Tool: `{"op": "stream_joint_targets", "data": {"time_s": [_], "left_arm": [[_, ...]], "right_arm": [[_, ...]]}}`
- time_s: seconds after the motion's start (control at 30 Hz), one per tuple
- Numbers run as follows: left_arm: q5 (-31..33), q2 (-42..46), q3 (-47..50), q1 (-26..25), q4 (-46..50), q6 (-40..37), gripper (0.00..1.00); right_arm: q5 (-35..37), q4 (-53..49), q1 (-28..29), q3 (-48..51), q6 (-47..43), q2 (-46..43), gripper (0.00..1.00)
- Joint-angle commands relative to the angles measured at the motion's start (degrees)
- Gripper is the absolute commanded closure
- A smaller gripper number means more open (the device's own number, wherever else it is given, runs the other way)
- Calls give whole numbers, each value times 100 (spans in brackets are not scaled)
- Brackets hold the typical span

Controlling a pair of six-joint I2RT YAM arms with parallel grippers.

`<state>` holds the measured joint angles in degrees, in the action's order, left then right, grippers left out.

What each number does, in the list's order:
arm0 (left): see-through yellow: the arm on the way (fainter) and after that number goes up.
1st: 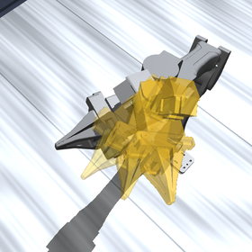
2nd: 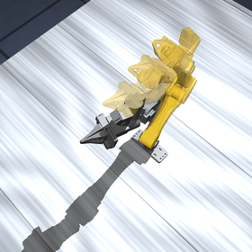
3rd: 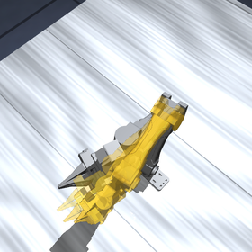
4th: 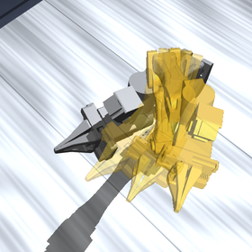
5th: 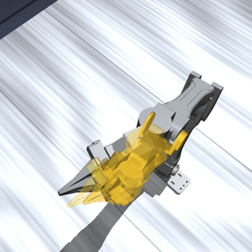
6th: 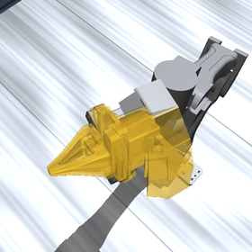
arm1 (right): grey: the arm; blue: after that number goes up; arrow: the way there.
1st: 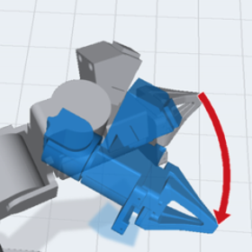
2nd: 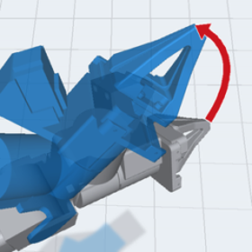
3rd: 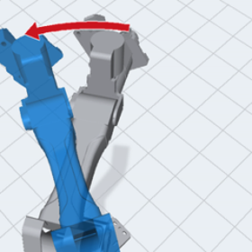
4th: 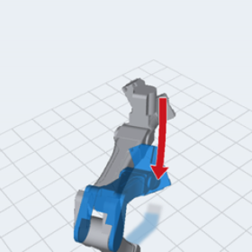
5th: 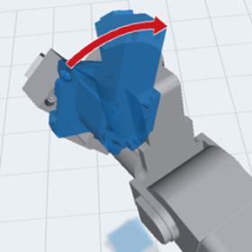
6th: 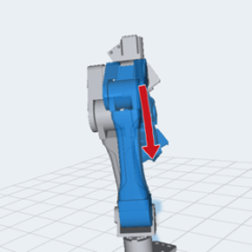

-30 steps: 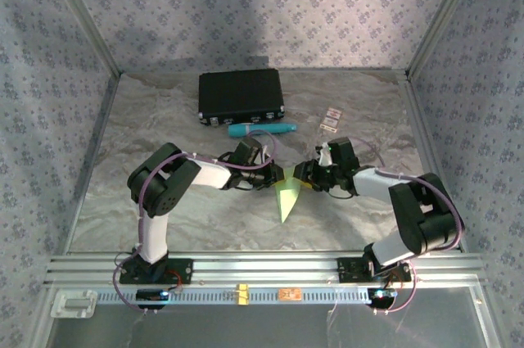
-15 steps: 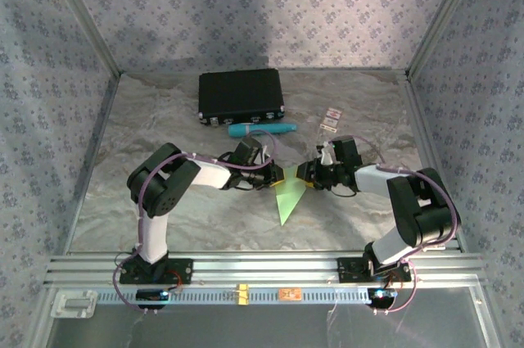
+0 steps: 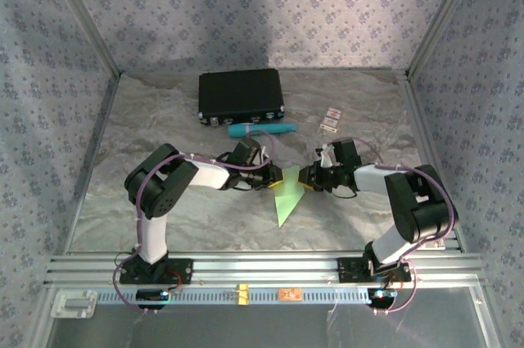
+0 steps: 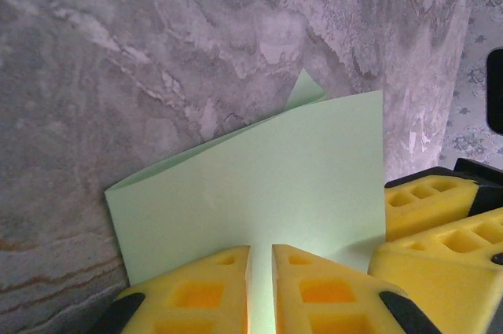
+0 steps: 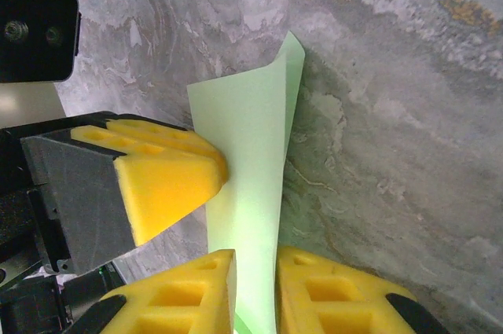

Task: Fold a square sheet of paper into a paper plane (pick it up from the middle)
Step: Fold the wing for the fifth time at the center of the table.

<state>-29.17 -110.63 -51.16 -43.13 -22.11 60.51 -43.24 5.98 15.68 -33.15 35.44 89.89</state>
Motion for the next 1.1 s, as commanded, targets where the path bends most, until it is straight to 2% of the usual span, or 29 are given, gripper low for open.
{"op": "stream_joint_targets", "data": {"time_s": [0.0,0.23,0.37,0.47,0.6,0.67,0.8,0.87,1.07], "left_arm": [[-2,112,119,24,151,-123,85],[4,51,200,24,64,-67,85],[-10,89,228,23,-22,-41,84],[88,282,255,17,-19,-78,78],[558,787,274,-8,461,-369,61],[816,1015,233,-43,829,-584,55],[1317,1376,42,-304,1605,-1303,56],[1697,1516,-68,-573,2013,-1729,60],[3007,1622,-329,-1578,2937,-2838,63]], "right_arm": [[-251,77,37,18,-118,90,79],[-402,152,63,-40,-149,291,79],[-355,109,63,-64,-139,313,87],[-145,128,62,-22,6,183,92],[519,301,121,234,944,-234,94],[978,269,182,353,1400,-446,94],[1604,637,348,712,2401,-843,94],[1779,682,439,770,2706,-955,95],[2015,479,566,691,2884,-1192,94]]}}
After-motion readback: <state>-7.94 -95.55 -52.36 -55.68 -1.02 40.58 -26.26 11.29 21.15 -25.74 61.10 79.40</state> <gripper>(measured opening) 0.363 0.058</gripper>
